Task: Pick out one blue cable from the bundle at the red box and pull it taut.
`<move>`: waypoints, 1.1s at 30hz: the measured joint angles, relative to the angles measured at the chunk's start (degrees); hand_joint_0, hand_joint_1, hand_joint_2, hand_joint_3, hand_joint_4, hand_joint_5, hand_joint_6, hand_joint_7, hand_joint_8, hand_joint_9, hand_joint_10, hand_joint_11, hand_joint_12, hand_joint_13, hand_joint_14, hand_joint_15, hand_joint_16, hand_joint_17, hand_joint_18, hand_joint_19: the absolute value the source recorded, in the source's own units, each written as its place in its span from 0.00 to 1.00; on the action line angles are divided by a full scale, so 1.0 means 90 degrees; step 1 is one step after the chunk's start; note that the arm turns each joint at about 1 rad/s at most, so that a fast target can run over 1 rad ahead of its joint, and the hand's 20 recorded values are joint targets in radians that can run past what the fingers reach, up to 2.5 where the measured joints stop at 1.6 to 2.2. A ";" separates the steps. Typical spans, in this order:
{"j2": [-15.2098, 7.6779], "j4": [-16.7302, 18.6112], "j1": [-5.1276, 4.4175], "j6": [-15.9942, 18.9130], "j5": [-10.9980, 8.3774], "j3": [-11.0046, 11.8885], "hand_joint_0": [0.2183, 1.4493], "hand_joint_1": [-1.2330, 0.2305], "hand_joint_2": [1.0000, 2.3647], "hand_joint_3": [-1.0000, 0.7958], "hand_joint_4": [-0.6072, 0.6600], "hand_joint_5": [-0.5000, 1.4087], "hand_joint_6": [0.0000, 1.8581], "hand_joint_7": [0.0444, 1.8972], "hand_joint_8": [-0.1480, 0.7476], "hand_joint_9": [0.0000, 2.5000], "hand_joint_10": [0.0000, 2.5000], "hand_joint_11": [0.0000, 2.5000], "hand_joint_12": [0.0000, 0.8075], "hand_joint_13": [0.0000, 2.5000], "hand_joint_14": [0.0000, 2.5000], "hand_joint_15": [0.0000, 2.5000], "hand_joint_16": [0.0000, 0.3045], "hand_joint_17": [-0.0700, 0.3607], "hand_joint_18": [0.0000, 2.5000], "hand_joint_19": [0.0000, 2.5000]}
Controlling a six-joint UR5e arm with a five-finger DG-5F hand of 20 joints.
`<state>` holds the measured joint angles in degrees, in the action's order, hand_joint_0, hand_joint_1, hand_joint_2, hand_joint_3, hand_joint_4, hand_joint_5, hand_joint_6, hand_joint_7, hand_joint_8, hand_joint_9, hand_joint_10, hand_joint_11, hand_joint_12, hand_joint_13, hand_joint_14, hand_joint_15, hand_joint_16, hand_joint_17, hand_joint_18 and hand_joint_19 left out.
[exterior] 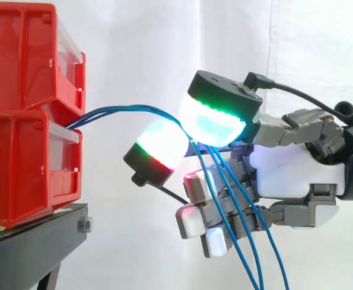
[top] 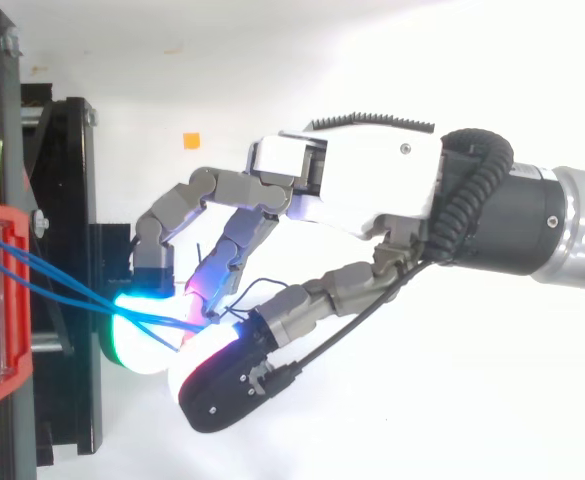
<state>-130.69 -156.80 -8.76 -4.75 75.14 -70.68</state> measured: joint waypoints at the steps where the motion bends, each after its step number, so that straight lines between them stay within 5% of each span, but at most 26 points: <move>1: 0.0000 0.0000 0.0000 0.0000 0.0000 0.0000 0.40 0.25 0.00 0.28 0.40 0.19 0.51 0.42 0.48 0.46 0.01 0.30 0.44 0.41 0.01 0.21 0.15 0.41 0.40 0.21; 16: 0.0000 0.0000 0.0013 0.0009 0.0000 0.0000 0.19 0.32 0.00 0.28 0.52 0.20 0.51 0.38 0.52 0.48 0.01 0.29 0.49 0.43 0.01 0.21 0.18 0.45 0.43 0.21; 24: 0.0000 0.0000 0.0017 0.0000 0.0001 0.0010 0.30 0.52 0.00 0.28 0.49 0.19 0.50 0.41 0.48 0.48 0.01 0.30 0.45 0.42 0.01 0.22 0.16 0.42 0.40 0.24; 33: 0.0001 0.0000 0.0042 -0.0022 0.0043 0.0026 0.33 0.34 0.01 0.42 0.50 0.19 0.51 0.42 0.50 0.46 0.01 0.30 0.46 0.42 0.01 0.22 0.16 0.42 0.40 0.24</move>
<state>-130.68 -156.80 -8.39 -4.95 75.53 -70.45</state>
